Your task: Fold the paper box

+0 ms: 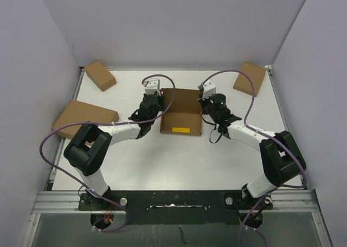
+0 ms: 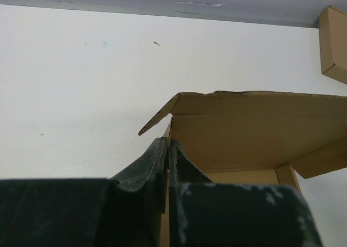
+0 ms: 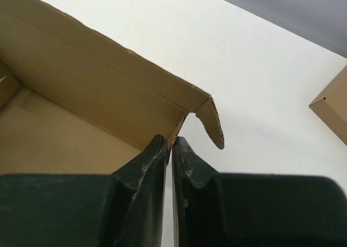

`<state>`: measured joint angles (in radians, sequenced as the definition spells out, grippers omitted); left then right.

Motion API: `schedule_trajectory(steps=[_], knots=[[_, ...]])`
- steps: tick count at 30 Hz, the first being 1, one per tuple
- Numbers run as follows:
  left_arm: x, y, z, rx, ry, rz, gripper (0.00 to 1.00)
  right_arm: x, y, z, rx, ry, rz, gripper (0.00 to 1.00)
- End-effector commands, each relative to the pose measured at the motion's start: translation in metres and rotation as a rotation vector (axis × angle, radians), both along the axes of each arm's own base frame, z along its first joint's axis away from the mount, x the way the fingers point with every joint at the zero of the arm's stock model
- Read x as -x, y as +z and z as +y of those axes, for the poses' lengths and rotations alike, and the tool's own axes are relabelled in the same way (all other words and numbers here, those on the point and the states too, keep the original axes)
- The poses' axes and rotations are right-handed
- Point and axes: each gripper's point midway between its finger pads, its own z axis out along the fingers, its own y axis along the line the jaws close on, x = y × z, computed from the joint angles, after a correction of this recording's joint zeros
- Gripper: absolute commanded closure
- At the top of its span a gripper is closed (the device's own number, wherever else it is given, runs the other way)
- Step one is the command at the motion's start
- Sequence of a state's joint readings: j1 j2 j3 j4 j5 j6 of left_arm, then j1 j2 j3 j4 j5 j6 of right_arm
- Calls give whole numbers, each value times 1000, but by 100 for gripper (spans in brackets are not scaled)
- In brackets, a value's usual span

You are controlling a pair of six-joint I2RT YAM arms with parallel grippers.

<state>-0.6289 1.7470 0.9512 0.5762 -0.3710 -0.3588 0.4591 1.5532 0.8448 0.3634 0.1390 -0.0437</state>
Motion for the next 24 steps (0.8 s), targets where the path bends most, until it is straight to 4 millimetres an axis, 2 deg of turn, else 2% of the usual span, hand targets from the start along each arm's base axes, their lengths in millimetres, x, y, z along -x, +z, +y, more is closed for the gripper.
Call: schedule_trajectory(steps=[1, 13, 24], knots=[[33, 23, -43, 89, -173, -20, 100, 24, 20, 46, -115, 166, -10, 91], [51, 17, -42, 89, -194, -11, 100, 44, 8, 47, -115, 180, 39, 91], [61, 13, -41, 90, -200, 1, 100, 54, -3, 51, -154, 169, 94, 90]])
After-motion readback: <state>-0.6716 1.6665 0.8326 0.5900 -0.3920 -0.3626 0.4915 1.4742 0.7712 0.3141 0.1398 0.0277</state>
